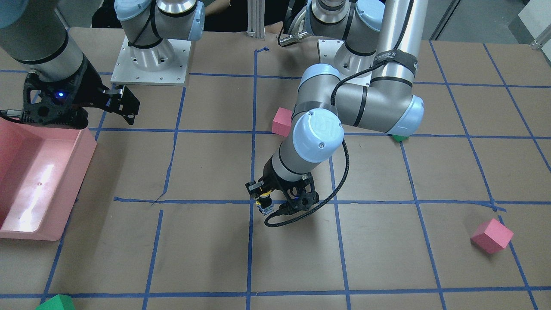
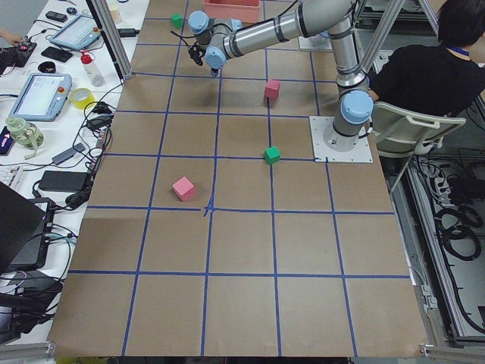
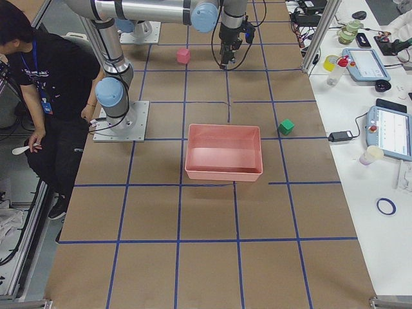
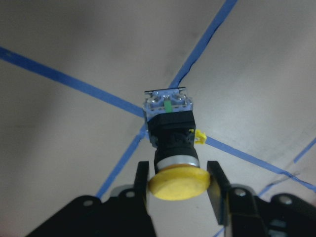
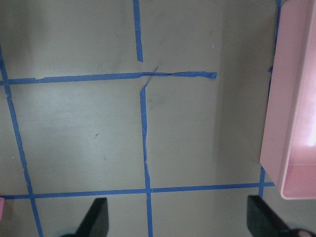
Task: Align button upright
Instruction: 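Rotate the button cap-up and lower it onto the table with the left gripper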
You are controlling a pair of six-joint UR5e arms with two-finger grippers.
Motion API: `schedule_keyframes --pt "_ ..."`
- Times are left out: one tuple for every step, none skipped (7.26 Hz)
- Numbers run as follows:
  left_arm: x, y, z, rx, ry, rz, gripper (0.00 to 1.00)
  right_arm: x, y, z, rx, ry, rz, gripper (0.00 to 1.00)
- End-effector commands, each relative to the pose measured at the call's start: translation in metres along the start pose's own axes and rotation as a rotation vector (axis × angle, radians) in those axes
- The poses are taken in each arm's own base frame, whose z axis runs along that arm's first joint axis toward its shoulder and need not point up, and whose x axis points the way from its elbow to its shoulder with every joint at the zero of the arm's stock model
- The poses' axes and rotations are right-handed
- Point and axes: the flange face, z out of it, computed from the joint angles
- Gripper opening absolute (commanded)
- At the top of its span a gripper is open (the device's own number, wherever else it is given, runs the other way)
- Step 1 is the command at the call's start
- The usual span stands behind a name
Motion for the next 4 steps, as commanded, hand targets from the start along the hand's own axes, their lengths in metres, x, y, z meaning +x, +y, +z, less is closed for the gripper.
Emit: schedule_keyframes --pt "-0.019 -0.033 0.014 -0.111 0.035 -0.099 0.11 0.0 -0.002 0.003 -0.004 -0.002 -0.001 1.0" --pt "-0.02 -0.037 0.026 -0.148 0.045 -0.118 0.1 0.001 -0.003 0.004 -0.008 0.0 0.0 1.0" --pt "-0.017 -0.037 0.023 -0.149 0.056 -0.119 0.11 0.001 -0.002 0.004 -0.008 -0.001 0.0 1.0" --pt "-0.017 -0.035 0.023 -0.156 0.049 -0.144 0.11 0.001 -0.003 0.005 -0.01 -0.001 0.0 1.0"
